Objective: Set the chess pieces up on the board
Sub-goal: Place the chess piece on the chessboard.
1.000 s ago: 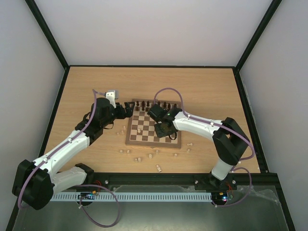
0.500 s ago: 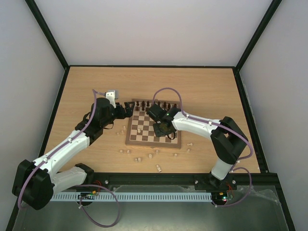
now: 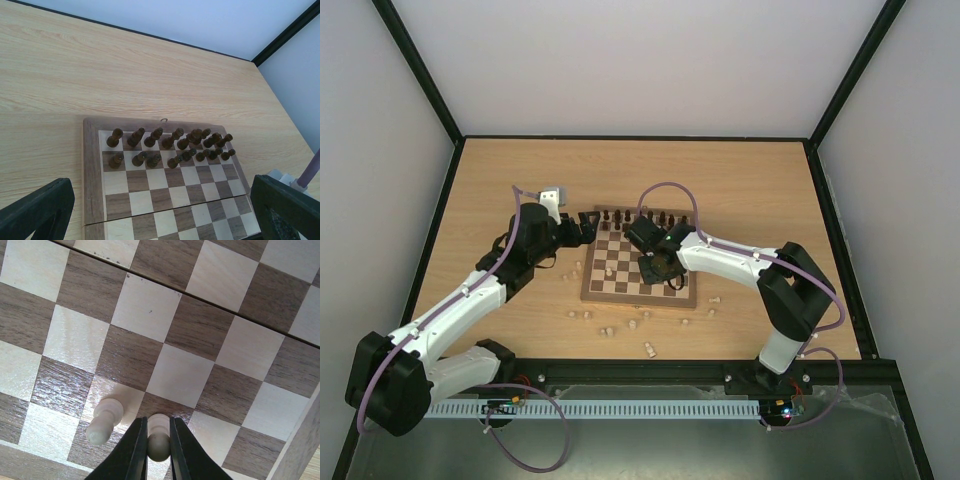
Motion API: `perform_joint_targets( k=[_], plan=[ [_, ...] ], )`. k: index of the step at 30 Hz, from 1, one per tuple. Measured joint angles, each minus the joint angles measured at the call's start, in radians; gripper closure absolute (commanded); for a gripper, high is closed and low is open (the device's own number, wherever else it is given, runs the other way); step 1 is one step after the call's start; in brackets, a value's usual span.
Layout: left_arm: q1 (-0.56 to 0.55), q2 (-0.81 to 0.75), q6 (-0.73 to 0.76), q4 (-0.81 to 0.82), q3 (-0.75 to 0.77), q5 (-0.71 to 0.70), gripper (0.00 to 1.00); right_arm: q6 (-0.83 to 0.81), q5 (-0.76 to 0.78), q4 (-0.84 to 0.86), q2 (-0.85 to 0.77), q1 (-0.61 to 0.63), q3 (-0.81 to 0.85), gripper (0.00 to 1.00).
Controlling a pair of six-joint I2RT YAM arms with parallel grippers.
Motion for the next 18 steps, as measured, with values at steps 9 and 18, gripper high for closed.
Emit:
perform_joint_targets(
  k=[9,18],
  plan=[
    [0.0,0.0,0.0,0.0,0.0,0.0,0.01,0.0,0.0,0.0,0.0,0.0,0.0,0.82],
    [0.0,0.0,0.0,0.0,0.0,0.0,0.0,0.005,0.002,0.0,-0.01,0.0,-0.003,0.7]
  ],
)
